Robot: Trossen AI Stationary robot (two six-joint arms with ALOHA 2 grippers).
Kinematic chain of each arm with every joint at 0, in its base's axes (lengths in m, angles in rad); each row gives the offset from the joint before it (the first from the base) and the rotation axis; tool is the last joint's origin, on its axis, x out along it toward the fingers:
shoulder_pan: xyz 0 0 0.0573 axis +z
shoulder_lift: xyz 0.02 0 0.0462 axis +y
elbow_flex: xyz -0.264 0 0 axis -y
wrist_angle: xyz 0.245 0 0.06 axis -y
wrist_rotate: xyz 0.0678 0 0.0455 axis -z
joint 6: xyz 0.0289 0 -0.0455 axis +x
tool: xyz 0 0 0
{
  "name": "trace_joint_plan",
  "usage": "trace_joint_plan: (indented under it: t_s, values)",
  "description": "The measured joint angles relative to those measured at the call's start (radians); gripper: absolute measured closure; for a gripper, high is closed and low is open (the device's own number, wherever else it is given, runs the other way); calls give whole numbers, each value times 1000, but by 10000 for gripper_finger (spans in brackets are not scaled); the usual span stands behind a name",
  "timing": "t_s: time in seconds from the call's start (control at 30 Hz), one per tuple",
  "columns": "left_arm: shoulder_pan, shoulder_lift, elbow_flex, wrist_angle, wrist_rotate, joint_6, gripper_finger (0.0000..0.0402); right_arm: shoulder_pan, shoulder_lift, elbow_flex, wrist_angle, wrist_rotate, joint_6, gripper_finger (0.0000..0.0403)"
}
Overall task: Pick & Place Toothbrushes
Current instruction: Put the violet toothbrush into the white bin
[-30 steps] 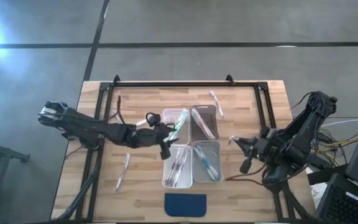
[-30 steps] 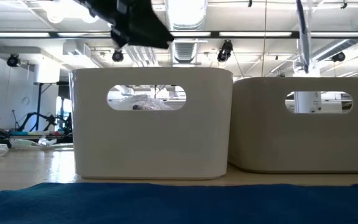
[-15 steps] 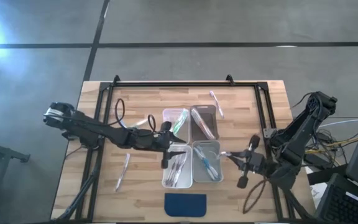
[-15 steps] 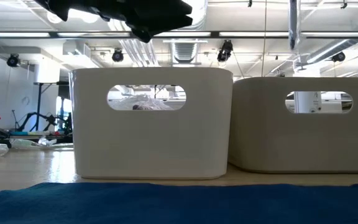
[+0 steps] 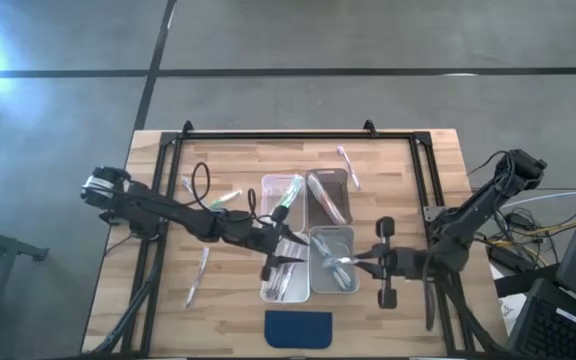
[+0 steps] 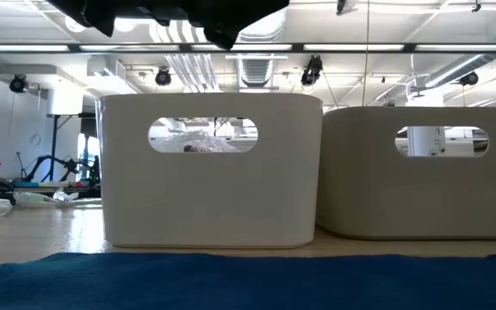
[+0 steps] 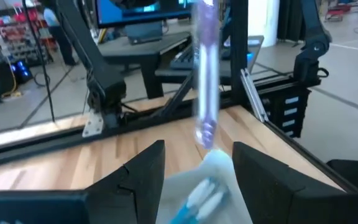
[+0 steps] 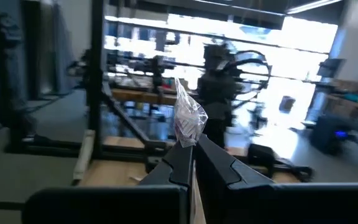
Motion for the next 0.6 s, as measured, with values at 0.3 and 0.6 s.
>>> trace_joint_plan:
  t_s: [0.3, 0.6]
  values:
    - [-7, 85, 88, 24, 74, 68, 209, -54, 0, -9, 0, -74, 19, 394]
    - [-6, 165, 189, 23, 81, 84, 209, -65, 0, -13, -1, -85, 22, 394]
